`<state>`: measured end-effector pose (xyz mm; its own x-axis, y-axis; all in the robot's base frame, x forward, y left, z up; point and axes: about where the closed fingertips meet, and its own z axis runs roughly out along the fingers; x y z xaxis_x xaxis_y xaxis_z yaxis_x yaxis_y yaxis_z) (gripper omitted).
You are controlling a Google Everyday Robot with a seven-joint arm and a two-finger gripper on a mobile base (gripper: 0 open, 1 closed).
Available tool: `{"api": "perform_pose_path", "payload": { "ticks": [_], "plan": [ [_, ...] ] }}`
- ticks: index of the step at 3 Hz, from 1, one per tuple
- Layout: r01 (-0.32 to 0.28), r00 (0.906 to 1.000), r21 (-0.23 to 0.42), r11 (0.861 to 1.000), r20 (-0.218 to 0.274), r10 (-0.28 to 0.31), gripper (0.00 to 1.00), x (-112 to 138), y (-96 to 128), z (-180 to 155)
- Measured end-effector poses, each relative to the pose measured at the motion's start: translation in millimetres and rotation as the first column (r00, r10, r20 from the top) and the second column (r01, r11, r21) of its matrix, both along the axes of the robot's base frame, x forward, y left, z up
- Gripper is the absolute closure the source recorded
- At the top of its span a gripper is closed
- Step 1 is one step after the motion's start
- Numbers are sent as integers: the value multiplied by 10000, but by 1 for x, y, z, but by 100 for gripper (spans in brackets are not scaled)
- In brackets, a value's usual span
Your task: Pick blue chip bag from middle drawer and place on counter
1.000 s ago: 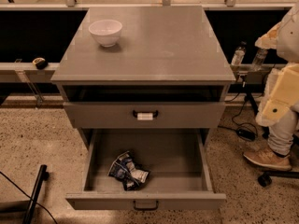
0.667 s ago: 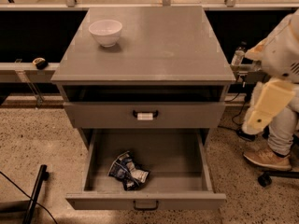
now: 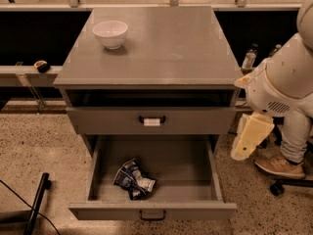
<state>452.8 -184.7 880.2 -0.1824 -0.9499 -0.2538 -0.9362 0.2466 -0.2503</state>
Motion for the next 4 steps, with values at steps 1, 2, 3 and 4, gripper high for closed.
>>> {"api": "perform_pose_path", "payload": {
  "ticks": [1,2,3,4],
  "plan": [
    [42,10000,667,9978,53,-46,0,13,14,-28],
    [137,9969,2350,9719,-788,50,0,6,51,-119],
    [-95,9988,3392,9407,-411,249,0,16,80,-168],
    [-49,9997,3527,9357,260,-45,0,35,83,-164]
  ]
}}
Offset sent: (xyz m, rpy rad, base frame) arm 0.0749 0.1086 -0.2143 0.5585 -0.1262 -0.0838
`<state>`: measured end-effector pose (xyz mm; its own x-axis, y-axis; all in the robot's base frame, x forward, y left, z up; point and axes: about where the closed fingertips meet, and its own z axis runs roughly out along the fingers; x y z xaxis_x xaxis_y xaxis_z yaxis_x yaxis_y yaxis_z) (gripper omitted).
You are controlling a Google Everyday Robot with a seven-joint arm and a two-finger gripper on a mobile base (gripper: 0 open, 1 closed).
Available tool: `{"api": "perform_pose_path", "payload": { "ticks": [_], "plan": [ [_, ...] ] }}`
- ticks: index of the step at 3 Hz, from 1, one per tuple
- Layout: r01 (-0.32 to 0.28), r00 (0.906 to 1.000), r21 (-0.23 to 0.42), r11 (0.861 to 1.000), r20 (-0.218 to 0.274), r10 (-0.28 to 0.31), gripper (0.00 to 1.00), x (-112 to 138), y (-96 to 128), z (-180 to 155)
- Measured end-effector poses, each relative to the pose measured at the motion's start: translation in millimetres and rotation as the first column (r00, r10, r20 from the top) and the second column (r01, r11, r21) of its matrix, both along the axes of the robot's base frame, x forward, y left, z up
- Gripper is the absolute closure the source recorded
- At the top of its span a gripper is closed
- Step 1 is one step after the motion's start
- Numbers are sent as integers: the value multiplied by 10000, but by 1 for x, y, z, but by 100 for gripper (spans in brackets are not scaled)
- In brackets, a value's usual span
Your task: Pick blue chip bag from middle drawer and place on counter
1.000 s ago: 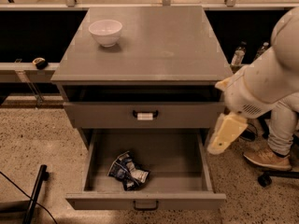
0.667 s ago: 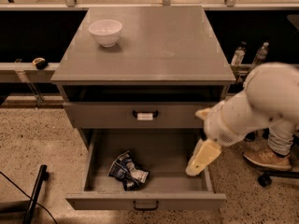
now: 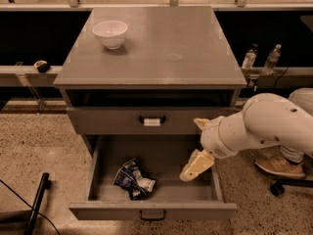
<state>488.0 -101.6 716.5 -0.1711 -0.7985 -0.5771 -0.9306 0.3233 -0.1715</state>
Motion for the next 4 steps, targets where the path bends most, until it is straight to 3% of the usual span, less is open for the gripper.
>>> {"api": "perform_pose_path", "payload": {
  "ticks": [1,2,3,4],
  "plan": [
    [-275,9996,630,9976,37,273,0,8,15,-24],
    [-700,9975,1531,9857,110,692,0,5,37,-92],
    [-887,9951,2177,9720,633,766,0,15,46,-138],
    [-939,9952,2289,9689,499,847,0,12,50,-148]
  ]
}}
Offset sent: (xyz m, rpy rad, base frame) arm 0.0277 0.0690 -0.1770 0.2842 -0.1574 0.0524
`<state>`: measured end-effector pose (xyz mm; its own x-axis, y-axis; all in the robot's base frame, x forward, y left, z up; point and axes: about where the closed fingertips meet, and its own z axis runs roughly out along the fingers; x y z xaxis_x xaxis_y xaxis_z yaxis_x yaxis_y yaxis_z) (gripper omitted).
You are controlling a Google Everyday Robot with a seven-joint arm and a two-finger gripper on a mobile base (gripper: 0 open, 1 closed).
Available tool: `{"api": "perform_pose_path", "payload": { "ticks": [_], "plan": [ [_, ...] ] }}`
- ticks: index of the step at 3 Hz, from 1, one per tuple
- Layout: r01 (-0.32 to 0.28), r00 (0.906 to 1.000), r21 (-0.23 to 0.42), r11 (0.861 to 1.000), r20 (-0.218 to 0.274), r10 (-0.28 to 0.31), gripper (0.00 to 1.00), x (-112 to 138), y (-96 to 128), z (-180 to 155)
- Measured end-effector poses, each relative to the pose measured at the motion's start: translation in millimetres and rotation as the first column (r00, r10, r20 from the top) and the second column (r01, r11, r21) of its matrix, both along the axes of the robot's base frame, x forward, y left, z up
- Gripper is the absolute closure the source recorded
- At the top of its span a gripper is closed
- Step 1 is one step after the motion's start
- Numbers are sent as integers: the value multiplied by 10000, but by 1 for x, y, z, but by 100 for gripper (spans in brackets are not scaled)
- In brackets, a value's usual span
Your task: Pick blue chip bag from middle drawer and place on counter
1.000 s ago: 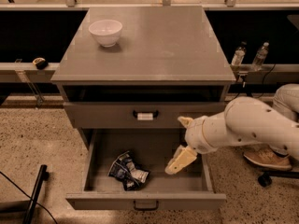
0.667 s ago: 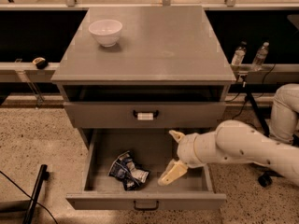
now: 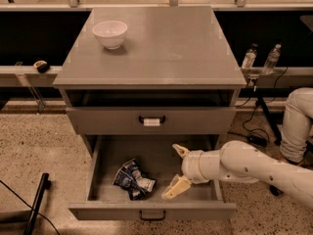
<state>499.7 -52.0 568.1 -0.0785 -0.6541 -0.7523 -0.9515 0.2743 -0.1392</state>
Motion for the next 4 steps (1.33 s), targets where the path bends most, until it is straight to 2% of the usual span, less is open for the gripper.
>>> {"api": "perform_pose_path", "payload": {
  "ticks": [1,2,4],
  "plan": [
    [105,9996,247,9996,262,-112,0,25,13,-16],
    [363,9993,752,9965,54,-369,0,47,36,-60],
    [769,9957,856,9934,-582,-721,0,66,79,-128]
  ]
}}
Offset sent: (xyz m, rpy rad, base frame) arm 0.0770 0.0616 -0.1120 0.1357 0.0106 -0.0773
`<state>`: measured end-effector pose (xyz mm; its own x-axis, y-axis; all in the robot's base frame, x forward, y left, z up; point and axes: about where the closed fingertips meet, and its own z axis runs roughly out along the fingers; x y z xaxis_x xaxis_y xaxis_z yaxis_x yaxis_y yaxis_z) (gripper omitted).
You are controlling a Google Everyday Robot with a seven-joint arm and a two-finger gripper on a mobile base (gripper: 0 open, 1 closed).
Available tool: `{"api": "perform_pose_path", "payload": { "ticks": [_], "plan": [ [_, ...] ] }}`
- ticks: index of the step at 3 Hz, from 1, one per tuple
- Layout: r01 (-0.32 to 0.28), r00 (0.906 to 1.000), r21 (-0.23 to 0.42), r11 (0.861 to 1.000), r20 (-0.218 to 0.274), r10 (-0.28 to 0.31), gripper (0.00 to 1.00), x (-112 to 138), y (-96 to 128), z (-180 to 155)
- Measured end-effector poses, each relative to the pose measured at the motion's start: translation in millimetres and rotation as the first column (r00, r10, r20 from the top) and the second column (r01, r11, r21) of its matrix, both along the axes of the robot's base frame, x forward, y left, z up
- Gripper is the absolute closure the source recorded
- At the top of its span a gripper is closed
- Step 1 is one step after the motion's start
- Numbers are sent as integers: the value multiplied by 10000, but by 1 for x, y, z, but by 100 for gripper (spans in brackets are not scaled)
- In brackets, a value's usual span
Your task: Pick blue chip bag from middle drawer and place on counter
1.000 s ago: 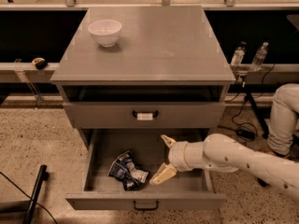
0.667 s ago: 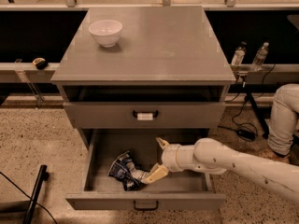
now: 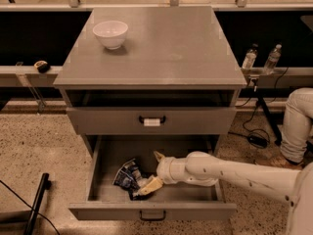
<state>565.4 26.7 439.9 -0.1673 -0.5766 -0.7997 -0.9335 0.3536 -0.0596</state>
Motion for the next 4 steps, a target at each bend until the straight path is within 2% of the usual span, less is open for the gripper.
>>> {"api": "perform_pose_path", "payload": {
  "ticks": [2,3,4],
  "plan": [
    [679,9971,632,9957,-401,-654,0,12,27,-30],
    [849,9952,725,9938,-548,-810,0,11,32,-41],
    [915,9928,1004,9907,-869,-829,23,12,37,-53]
  ]
}}
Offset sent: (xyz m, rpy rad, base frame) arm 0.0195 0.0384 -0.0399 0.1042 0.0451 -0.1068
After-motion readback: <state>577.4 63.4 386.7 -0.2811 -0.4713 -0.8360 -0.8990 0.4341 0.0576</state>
